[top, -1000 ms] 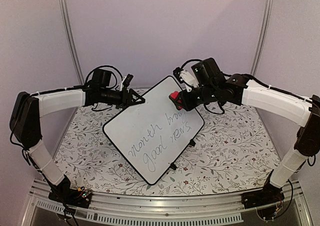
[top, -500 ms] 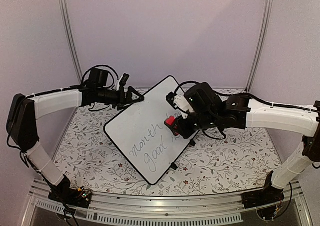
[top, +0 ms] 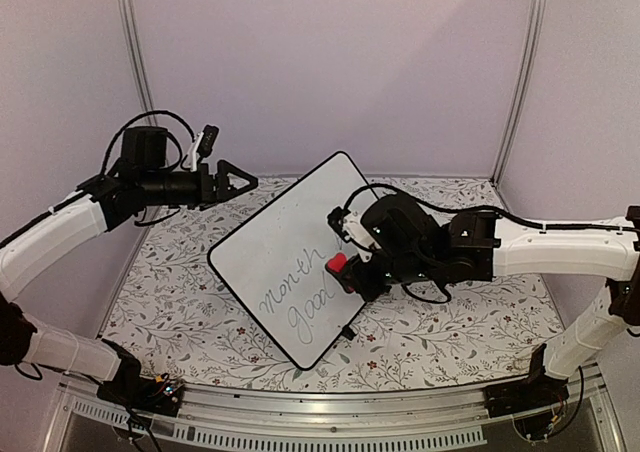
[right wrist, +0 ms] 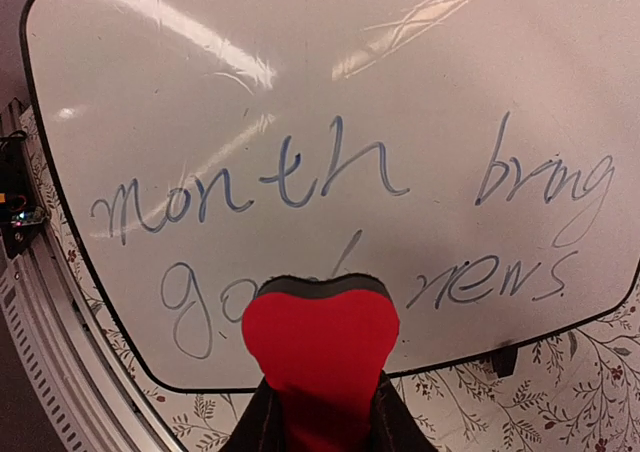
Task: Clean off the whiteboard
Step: Erase the whiteboard at the center of the board.
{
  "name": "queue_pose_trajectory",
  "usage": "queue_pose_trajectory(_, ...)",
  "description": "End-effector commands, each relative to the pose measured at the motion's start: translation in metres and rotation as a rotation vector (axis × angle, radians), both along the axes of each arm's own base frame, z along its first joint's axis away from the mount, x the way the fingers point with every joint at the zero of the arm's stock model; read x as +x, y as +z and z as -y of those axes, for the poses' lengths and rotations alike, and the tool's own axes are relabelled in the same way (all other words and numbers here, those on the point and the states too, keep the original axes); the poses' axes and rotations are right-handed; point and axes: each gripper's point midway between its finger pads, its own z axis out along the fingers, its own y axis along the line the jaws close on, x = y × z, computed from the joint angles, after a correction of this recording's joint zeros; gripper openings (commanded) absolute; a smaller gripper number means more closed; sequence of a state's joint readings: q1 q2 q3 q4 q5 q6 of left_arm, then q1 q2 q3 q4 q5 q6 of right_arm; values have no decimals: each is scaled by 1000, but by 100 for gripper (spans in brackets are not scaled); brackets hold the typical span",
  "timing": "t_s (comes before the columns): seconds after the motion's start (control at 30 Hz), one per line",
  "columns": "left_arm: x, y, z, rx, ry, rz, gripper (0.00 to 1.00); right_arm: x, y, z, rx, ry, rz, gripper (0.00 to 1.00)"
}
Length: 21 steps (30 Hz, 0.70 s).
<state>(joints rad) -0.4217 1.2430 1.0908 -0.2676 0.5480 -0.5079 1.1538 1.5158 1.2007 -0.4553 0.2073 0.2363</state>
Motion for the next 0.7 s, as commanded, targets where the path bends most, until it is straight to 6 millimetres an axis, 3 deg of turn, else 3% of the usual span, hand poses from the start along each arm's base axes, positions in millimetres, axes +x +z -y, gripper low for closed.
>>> queue_pose_trajectory(0.0,-21,-53,-18,112,27,-91,96,-16,29,-22,53,29,49,0)
queue_pose_trajectory(0.27,-43,-75,-22,97,-16,-84,80,-37,29,-59,49,99,97,0)
queue_pose_trajectory(0.43,-47,-94,-20,107,-42,-121,64,-44,21,-69,42,108,94,0)
queue_pose_trajectory(0.67,-51,-94,-17,97,-73,-100,42,-42,0,-78,10,83,82,0)
